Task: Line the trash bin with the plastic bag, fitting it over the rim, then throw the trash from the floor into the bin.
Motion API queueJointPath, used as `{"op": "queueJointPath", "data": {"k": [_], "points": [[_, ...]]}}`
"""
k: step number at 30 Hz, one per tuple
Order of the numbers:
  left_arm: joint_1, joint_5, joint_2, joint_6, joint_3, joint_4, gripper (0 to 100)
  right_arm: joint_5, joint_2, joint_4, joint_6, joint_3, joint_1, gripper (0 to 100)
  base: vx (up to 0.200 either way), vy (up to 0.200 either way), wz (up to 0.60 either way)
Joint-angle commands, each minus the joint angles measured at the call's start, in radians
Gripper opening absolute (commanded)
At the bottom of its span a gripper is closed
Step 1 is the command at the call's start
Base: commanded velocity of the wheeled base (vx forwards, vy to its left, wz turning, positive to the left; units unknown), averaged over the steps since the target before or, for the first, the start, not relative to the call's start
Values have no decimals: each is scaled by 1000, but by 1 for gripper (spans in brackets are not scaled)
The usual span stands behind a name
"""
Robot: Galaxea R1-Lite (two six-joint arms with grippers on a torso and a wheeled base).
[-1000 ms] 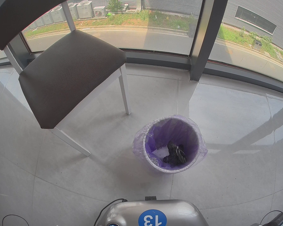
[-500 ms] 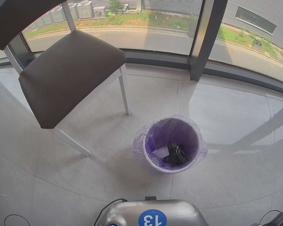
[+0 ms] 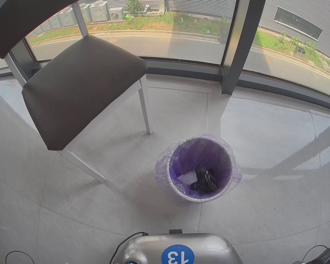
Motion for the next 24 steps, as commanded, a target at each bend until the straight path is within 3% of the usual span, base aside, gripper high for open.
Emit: {"op": "queueJointPath", "data": {"k": [1,10,15,24], "points": [[25,0,-8,0,-5,5,100,8,-18,-27,0,21,0,100,0,0,0],[86,-11,-51,2,13,54,100,48,-18,-80,1,84,0,100,0,0,0],[126,-55,-80,-1,77,53,100,54,-18,-193,0,145,0,100,0,0,0],[129,-75,-86,-75,203,28,100,53,-18,-253,-5,141,0,100,0,0,0]]}}
